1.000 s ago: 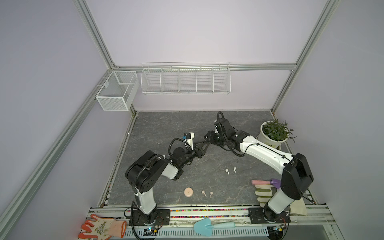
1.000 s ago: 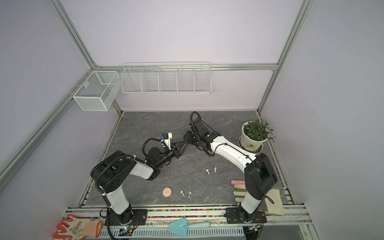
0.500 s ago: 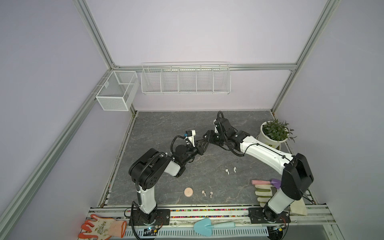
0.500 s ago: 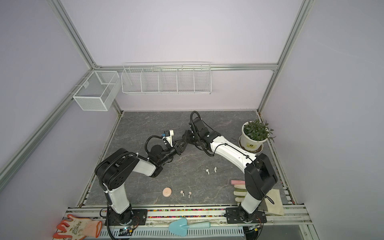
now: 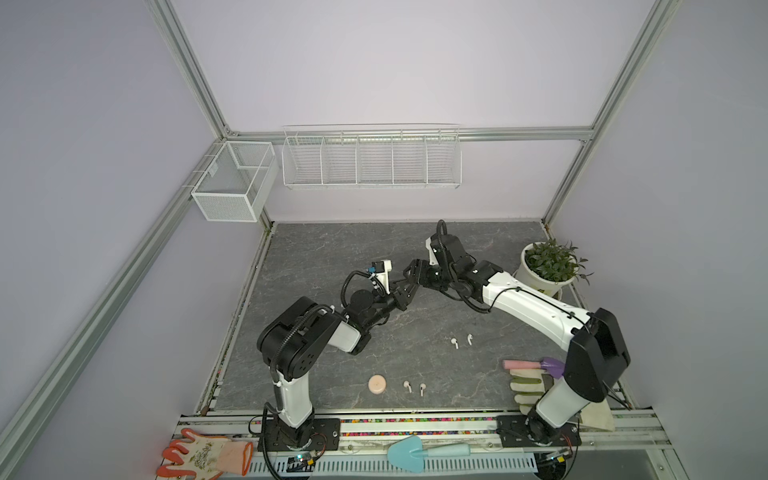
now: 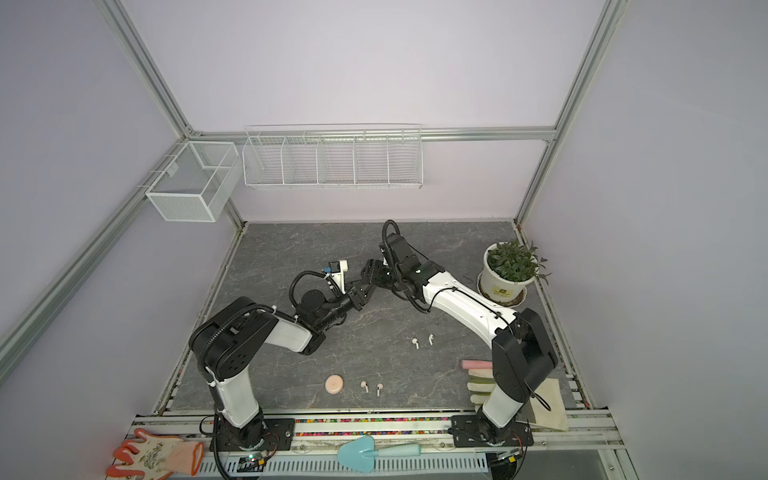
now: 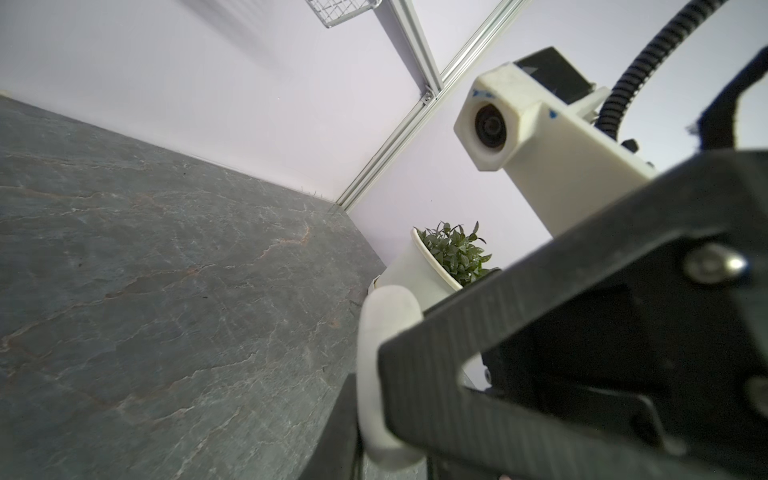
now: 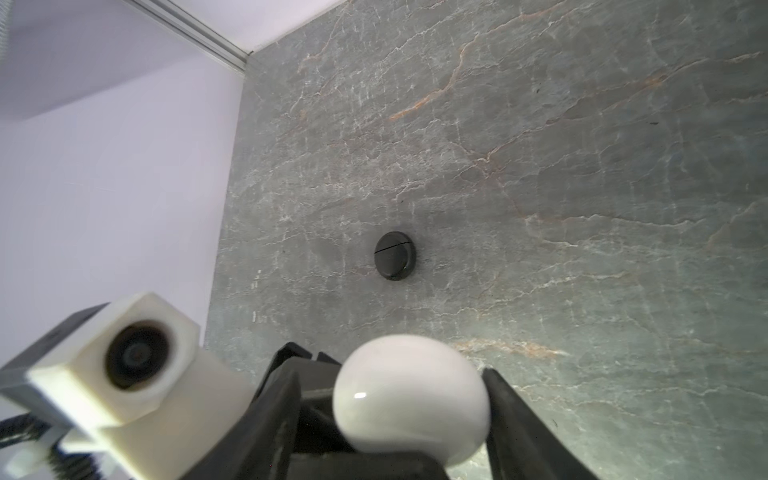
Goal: Insert the wireless bluetooth earbuds into the charging case
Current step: 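Grasp the white case with the left gripper while the right gripper releases it, then pinch the lid of the held white case with the right gripper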
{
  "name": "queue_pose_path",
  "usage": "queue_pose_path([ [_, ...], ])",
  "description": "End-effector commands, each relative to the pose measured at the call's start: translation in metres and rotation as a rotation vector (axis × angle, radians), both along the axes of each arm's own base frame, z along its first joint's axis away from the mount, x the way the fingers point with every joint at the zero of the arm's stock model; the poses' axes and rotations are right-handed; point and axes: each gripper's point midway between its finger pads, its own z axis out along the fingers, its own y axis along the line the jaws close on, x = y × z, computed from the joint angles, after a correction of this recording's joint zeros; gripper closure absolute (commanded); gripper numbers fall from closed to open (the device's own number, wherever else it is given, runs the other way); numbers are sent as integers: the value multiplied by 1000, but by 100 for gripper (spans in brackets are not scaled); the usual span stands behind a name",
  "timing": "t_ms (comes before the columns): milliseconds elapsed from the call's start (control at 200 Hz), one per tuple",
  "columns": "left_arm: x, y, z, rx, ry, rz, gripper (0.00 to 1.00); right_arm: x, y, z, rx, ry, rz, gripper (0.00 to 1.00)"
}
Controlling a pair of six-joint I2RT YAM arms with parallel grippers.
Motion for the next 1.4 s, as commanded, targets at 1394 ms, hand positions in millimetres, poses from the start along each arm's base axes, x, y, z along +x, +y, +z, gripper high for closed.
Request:
queue_pose_path([
  [1394,-84,11,47,57,-368,-358,100,-45,-35,78,-480,-854,715,31],
])
